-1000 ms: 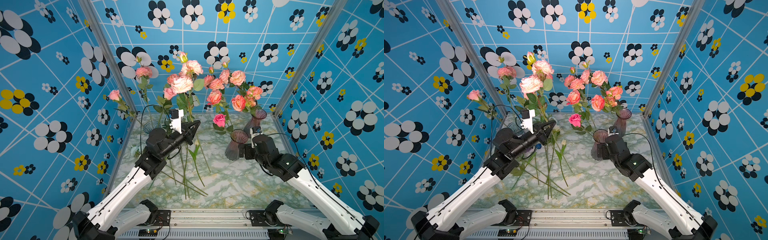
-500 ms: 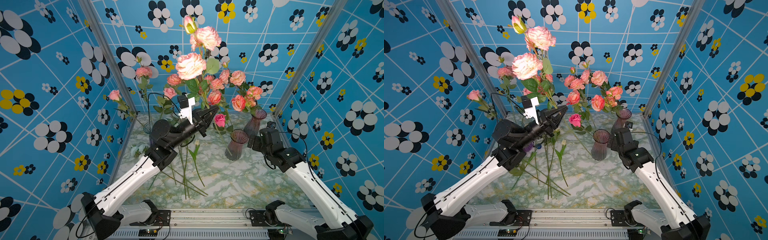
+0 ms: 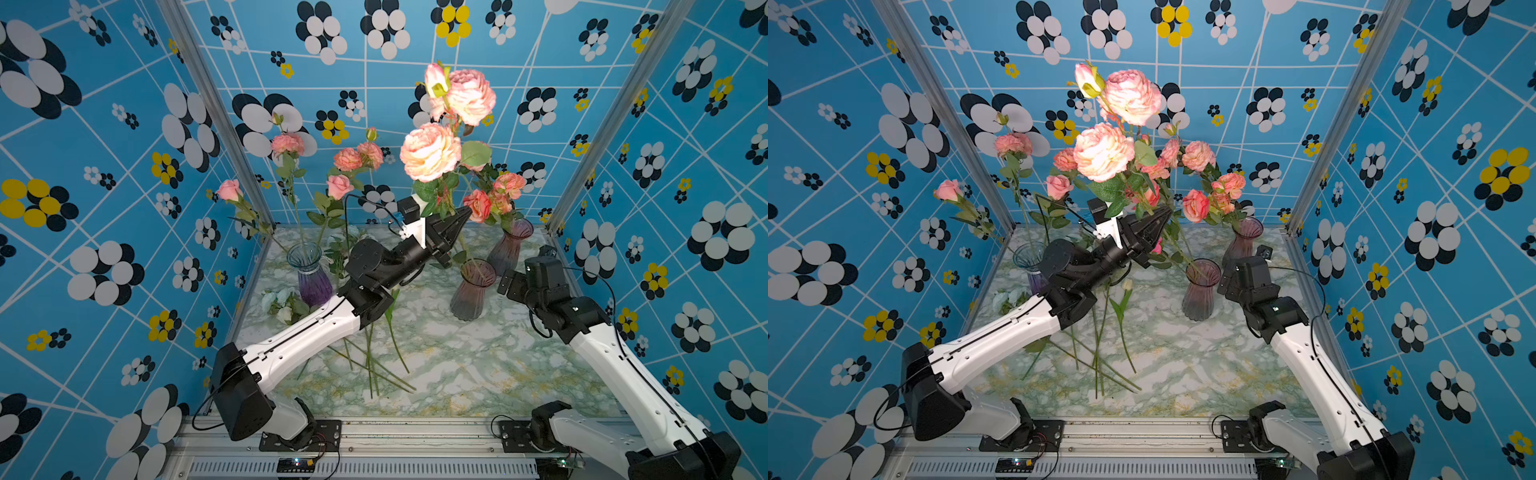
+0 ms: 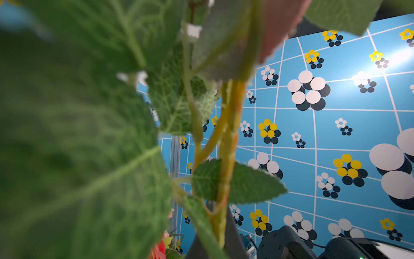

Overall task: Place the pink flowers into the vase
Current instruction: Place the flower in the vase.

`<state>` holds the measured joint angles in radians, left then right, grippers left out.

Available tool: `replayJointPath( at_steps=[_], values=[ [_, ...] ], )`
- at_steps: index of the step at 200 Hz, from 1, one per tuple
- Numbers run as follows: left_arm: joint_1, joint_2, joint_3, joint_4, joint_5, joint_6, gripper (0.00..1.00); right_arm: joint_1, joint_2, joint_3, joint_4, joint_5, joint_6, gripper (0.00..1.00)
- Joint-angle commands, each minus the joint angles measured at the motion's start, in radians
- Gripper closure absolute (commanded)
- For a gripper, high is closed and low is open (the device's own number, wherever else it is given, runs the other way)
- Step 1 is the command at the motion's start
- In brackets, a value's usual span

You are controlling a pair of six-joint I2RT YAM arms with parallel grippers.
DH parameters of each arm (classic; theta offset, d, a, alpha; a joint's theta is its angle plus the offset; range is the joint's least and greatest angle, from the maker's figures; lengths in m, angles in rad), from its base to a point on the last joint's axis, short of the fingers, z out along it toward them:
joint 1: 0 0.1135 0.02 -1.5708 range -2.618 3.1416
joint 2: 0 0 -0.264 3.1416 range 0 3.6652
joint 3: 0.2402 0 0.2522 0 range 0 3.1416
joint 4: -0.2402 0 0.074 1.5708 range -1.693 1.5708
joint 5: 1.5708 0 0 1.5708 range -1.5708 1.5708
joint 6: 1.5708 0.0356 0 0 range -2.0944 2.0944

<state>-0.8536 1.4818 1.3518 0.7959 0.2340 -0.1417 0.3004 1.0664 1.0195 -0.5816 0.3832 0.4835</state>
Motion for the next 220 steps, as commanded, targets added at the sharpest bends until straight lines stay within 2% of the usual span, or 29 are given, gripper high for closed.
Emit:
replayJointPath(
  at_steps=[1,35,93,123,143,154,165,170,173,192,204,220],
  values=[
    [-0.003,0.032,0.041,0.075,-0.034,0.096,1.0,-0.013,0.002,-0.02,0.029,-0.021,0.009,0.01],
    [-0.001,0.082,0.028,0.055,-0.062,0.142,1.0,-0.048,-0.002,-0.036,0.045,-0.045,0.008,0.01],
    [-0.005,0.151,0.004,0.015,-0.093,0.104,1.0,-0.07,0.027,-0.047,0.062,-0.081,0.009,0.01],
    [-0.011,0.161,-0.007,0.001,-0.1,0.106,0.93,-0.073,0.032,-0.05,0.071,-0.09,0.008,0.01],
    [-0.01,0.164,-0.006,-0.024,-0.109,0.109,0.76,-0.075,0.034,-0.051,0.074,-0.095,0.009,0.01],
    [-0.011,0.163,-0.009,-0.035,-0.114,0.111,0.72,-0.075,0.036,-0.052,0.077,-0.1,0.009,0.01],
    [-0.011,0.16,-0.014,-0.041,-0.12,0.116,0.59,-0.074,0.038,-0.053,0.078,-0.104,0.011,0.01],
    [-0.012,0.157,-0.016,-0.045,-0.123,0.118,0.58,-0.075,0.038,-0.053,0.078,-0.107,0.01,0.01],
    [-0.013,0.157,-0.017,-0.049,-0.124,0.12,0.53,-0.076,0.038,-0.054,0.079,-0.108,0.01,0.01],
    [-0.014,0.15,-0.012,-0.072,-0.127,0.125,0.48,-0.078,0.041,-0.056,0.081,-0.12,0.012,0.01],
    [-0.015,0.145,-0.005,-0.091,-0.125,0.126,0.37,-0.08,0.038,-0.056,0.081,-0.125,0.014,0.01],
    [-0.016,0.137,-0.001,-0.102,-0.124,0.128,0.3,-0.08,0.037,-0.058,0.082,-0.131,0.016,0.01]
  ],
)
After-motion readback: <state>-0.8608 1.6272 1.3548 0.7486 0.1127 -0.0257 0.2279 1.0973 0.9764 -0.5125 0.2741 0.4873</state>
